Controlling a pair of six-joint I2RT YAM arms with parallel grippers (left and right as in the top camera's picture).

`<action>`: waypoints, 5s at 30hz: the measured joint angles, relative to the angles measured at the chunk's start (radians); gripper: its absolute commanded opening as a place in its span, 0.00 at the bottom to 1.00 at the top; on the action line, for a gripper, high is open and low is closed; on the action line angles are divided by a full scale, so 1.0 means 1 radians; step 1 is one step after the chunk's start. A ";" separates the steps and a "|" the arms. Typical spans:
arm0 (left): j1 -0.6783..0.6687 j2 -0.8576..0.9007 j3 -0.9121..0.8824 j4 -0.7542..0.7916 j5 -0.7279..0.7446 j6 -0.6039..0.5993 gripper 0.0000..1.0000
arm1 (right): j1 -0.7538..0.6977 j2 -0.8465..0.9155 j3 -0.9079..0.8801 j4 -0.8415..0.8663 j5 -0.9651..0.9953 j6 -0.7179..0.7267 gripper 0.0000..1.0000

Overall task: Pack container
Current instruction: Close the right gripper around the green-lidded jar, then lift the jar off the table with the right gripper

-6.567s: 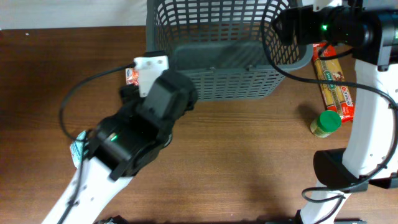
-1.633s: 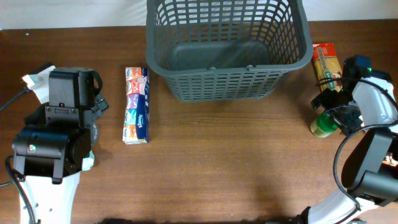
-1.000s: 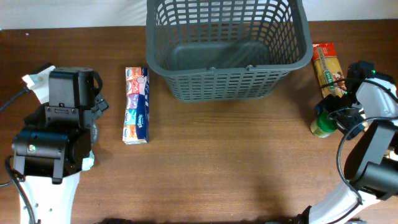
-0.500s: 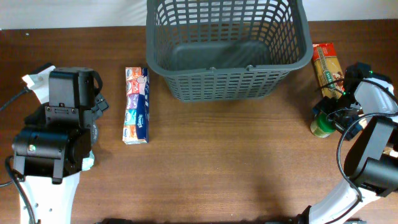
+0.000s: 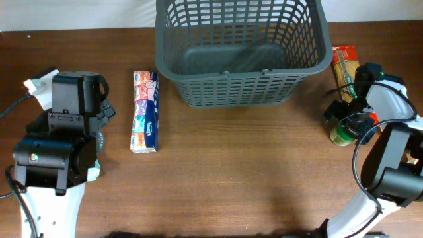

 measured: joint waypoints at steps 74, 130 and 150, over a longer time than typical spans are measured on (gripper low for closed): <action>0.000 0.000 0.000 0.000 0.000 0.000 1.00 | 0.000 0.009 -0.021 0.059 0.018 -0.040 0.99; 0.000 0.000 0.000 -0.002 0.000 0.000 1.00 | -0.123 0.040 0.422 -0.307 0.056 -0.043 0.04; 0.000 0.000 0.002 -0.002 0.000 0.000 1.00 | -0.050 0.039 1.370 -0.617 -0.389 -0.129 0.04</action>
